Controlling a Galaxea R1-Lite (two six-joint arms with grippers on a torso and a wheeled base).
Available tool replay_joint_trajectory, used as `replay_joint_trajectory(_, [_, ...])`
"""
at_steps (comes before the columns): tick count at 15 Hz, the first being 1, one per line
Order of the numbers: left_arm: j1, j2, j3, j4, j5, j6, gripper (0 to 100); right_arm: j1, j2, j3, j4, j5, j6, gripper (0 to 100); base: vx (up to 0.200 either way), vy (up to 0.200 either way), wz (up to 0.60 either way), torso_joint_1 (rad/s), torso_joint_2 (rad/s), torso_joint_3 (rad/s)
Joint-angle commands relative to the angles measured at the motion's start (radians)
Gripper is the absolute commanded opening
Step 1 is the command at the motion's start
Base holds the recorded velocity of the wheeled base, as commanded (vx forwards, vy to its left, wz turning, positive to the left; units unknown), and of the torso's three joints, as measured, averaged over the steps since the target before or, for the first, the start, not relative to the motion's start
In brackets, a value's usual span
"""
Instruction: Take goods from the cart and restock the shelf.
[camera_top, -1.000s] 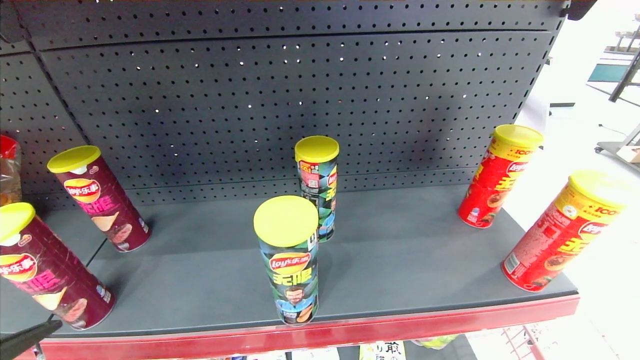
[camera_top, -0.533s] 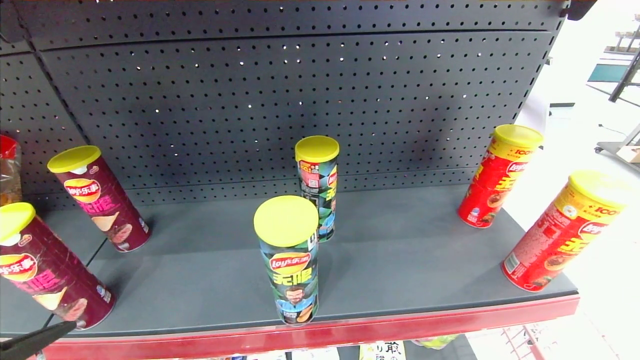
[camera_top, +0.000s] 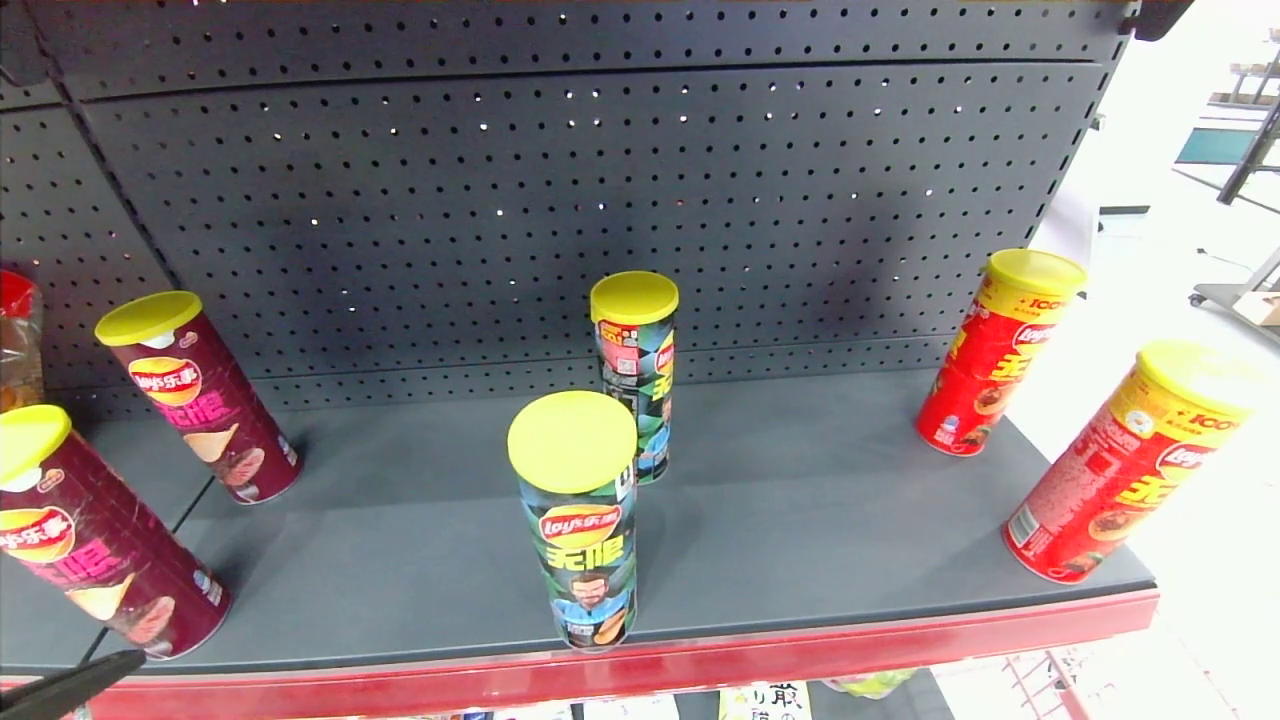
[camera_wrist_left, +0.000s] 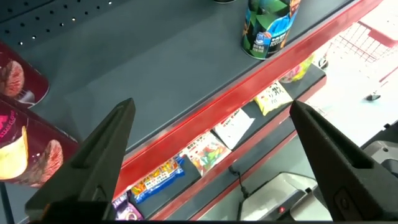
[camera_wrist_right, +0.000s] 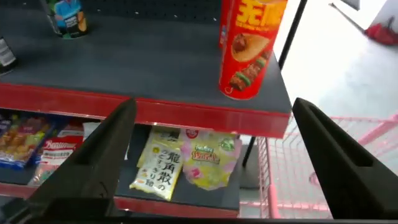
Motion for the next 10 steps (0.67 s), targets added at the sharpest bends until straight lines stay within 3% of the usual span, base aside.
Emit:
replay_joint_trajectory(1, [0.000,-0.007,-0.002,0.000,0.002,-0.001,100,-0.018,-0.024,-0.001,0.037,-0.001,0.076,100,0.000,0.000,0.00,0.000,0.00,0.000])
replay_joint_trajectory(4, [0.000,-0.014,-0.006,0.000,0.003,-0.001,100,-0.018,-0.014,-0.001,0.034,-0.004,0.104,100,0.000,0.000,0.00,0.000,0.00,0.000])
replay_joint_trajectory(7, [0.000,-0.013,-0.009,0.000,0.003,0.001,100,-0.054,-0.002,0.006,0.054,-0.189,0.094,100,0.000,0.000,0.00,0.000,0.00,0.000])
replay_joint_trajectory(10, [0.000,-0.018,-0.008,0.000,0.002,0.005,100,-0.024,-0.048,0.006,0.066,-0.128,0.065,100,0.000,0.000,0.00,0.000,0.00,0.000])
